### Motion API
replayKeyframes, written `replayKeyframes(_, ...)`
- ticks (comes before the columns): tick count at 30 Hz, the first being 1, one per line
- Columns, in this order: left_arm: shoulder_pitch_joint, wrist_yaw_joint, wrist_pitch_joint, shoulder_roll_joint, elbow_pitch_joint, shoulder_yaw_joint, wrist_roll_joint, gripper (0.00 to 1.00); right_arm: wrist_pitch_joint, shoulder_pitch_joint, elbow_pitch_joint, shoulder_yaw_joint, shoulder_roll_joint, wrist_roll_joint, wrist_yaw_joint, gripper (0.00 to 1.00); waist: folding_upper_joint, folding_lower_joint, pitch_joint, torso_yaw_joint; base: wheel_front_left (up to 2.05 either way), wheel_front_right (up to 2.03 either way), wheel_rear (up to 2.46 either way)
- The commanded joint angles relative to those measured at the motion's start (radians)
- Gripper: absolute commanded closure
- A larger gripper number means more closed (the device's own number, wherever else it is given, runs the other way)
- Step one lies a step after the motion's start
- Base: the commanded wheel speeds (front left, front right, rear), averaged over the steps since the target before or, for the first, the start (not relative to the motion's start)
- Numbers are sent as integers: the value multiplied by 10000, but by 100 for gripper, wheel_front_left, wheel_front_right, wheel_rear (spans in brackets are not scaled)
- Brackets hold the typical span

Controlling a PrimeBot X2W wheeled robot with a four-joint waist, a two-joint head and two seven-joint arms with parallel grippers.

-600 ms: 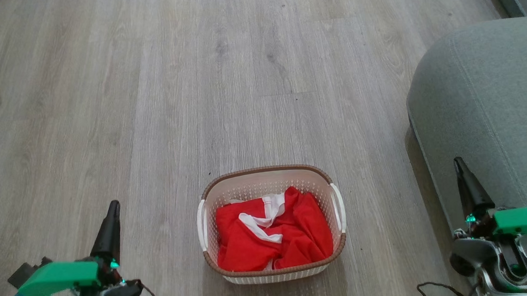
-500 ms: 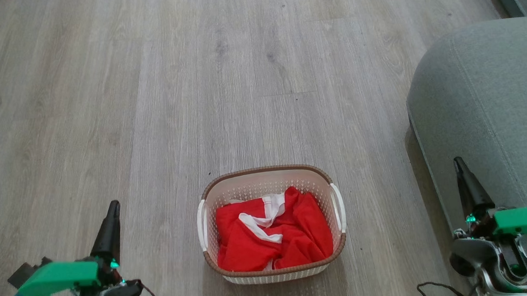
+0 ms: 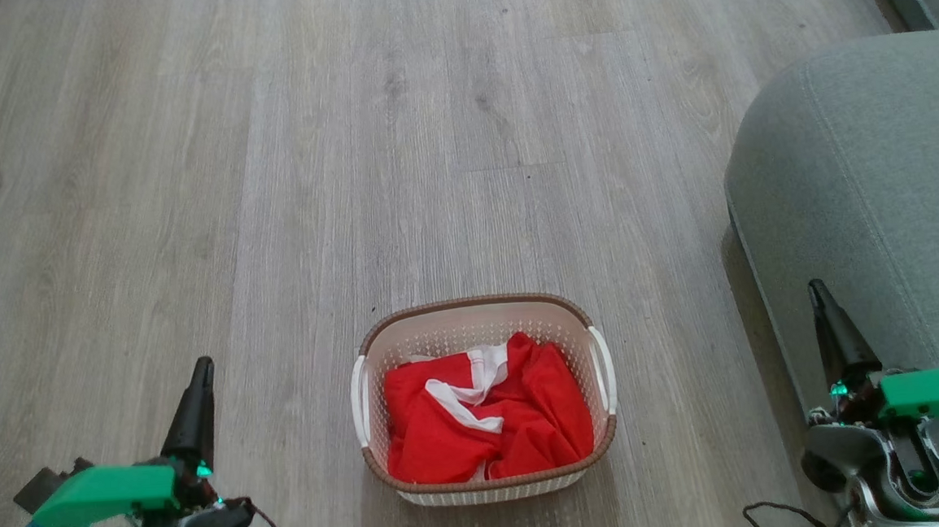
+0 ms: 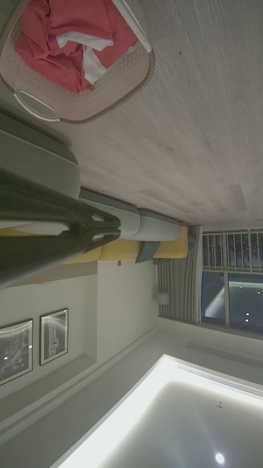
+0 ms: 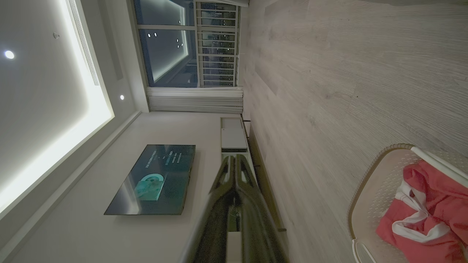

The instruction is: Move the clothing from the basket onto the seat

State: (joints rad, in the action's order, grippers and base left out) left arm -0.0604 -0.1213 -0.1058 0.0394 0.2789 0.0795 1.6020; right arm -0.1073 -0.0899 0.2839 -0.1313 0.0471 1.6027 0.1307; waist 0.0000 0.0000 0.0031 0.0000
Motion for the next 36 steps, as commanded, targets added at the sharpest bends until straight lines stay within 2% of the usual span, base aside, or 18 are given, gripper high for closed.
replayKeyframes(1, -476, -94, -72, 108, -340, 339, 70, 100, -56, -180, -391, 178, 31, 62, 0, 100, 0, 0, 0, 0, 0, 0, 0)
replayKeyframes(36, -476, -94, -72, 108, -340, 339, 70, 100, -56, -180, -391, 179, 31, 62, 0, 100, 0, 0, 0, 0, 0, 0, 0)
